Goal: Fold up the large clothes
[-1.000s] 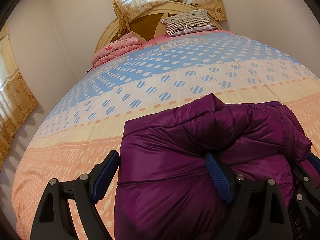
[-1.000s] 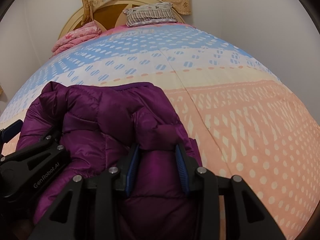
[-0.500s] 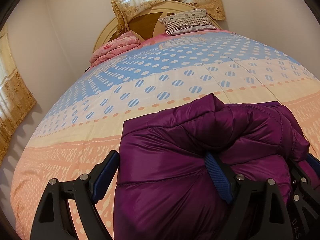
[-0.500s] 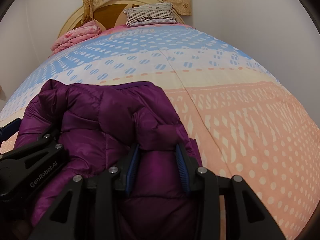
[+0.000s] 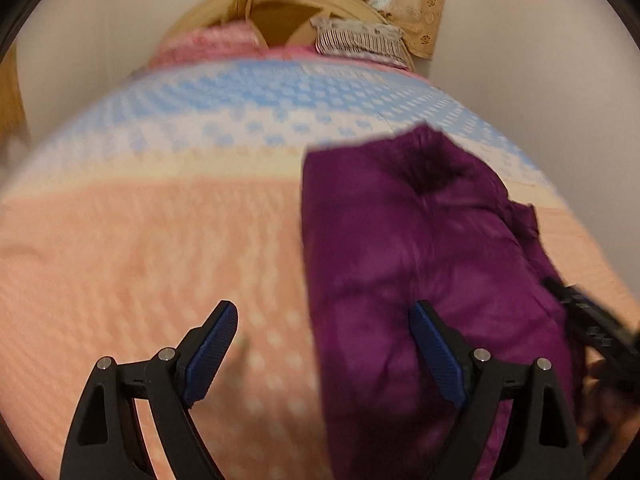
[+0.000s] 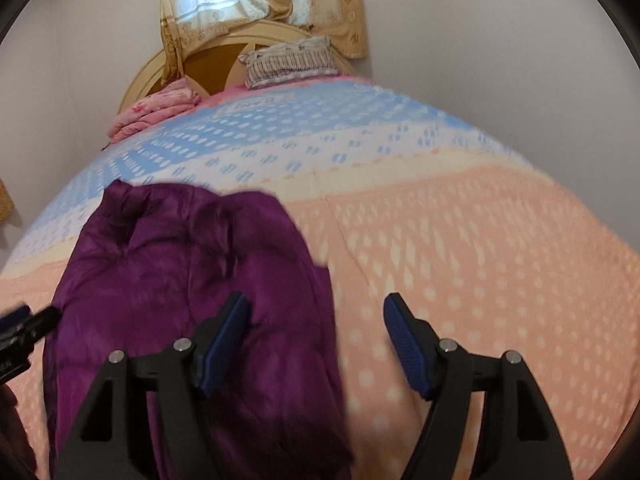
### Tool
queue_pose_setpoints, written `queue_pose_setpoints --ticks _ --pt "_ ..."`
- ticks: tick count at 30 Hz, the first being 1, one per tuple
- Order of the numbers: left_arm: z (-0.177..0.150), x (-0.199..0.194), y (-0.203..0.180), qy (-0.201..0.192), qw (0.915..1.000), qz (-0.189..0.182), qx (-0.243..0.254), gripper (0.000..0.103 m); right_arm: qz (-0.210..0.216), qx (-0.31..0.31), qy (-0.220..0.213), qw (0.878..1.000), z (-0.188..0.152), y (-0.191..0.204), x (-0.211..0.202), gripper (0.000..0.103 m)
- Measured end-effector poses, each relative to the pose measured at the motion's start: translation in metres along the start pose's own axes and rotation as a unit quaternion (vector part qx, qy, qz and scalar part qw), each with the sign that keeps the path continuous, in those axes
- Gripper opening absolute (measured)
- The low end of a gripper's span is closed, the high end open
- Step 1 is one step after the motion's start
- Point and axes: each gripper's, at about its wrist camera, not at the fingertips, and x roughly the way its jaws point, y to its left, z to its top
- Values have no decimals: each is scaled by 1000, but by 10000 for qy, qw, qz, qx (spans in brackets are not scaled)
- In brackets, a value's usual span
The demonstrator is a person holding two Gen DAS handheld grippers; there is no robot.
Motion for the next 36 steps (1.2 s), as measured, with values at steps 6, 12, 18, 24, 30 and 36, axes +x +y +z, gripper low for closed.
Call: queue_pose_setpoints --ticks 6,12,18,24,30,36 --pt "-7 9 -12 -42 9996 -279 17 88 474 136 328 9982 -2 -2 19 72" --pt "-6 12 -26 40 9966 -816 125 68 1144 148 522 9920 1 -3 31 50" --pt "-1 -26 -43 -427 9949 -318 853 30 1383 93 97 9903 -4 9 9 24" --pt "1 -77 -17 -890 9902 101 1072 29 1848 -47 -180 9826 2 45 -19 22" --pt "0 -113 39 -1056 9908 324 780 29 2303 -276 -254 9724 4 96 -31 21" --pt "-3 -138 81 -1225 9894 567 539 29 2626 -620 -240 9626 7 147 -32 21"
